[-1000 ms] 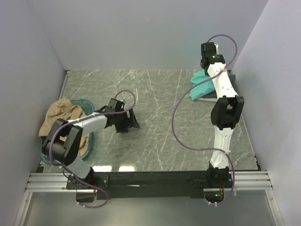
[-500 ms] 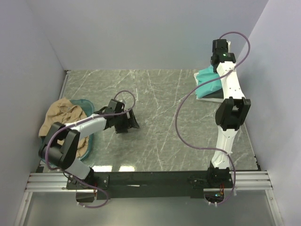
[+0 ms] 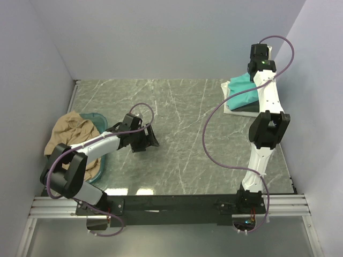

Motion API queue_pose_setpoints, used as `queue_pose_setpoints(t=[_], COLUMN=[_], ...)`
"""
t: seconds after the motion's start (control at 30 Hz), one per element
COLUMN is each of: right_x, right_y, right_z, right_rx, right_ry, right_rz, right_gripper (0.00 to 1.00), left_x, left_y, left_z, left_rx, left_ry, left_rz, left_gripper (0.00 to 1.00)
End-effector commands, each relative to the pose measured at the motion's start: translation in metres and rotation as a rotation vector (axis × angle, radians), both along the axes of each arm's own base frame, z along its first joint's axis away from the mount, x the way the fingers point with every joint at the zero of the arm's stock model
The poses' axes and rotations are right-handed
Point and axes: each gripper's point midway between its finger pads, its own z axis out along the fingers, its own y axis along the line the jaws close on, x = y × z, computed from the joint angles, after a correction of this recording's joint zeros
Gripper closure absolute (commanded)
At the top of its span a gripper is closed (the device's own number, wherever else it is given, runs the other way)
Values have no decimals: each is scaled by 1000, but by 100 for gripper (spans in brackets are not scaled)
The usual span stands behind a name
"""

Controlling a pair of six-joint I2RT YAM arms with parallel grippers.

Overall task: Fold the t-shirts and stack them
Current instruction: Neatly place the folded tshirt to the corner

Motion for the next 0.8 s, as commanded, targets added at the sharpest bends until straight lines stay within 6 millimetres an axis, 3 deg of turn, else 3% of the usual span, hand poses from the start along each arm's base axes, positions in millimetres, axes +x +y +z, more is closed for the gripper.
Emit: queue_pose_setpoints(t=[0.0,0.1,0.13,0.17,0.2,0.27,0.47,0.6,0.77], right_x=[14,17,17,15,13,10,-15,-45,-64], right_y=[-14,-23,-26,-30,-34,-34,-23,-14,9], right_z=[10,7,7,7,6,2,-13,-12,-4], right_rx=[-44,-76,-92,-101,-114,-110,-28,24,107], right_ry=[-83,-103,-105,-120,-127,-123,-141,-181,-229], right_rz=[-54,-105,-124,-165,-202,-221,-252,-264,-203], right_gripper=[100,100,94,77,40,26,23,23,23], left_x=[-1,-4,-4,-4,-6,-5,0,2,7], left_y=[-2,-2,-2,-2,-3,-2,-6,-9,-9], left_z=[6,6,5,5,6,8,21,32,50], left_rx=[-6,-3,-1,2,1,4,1,1,6], left_ry=[-20,-17,-16,-17,-16,-22,-63,-105,-170], left_rz=[4,-1,-1,-3,-6,-7,-19,-29,-25], left_gripper=[17,17,17,17,17,16,16,16,16])
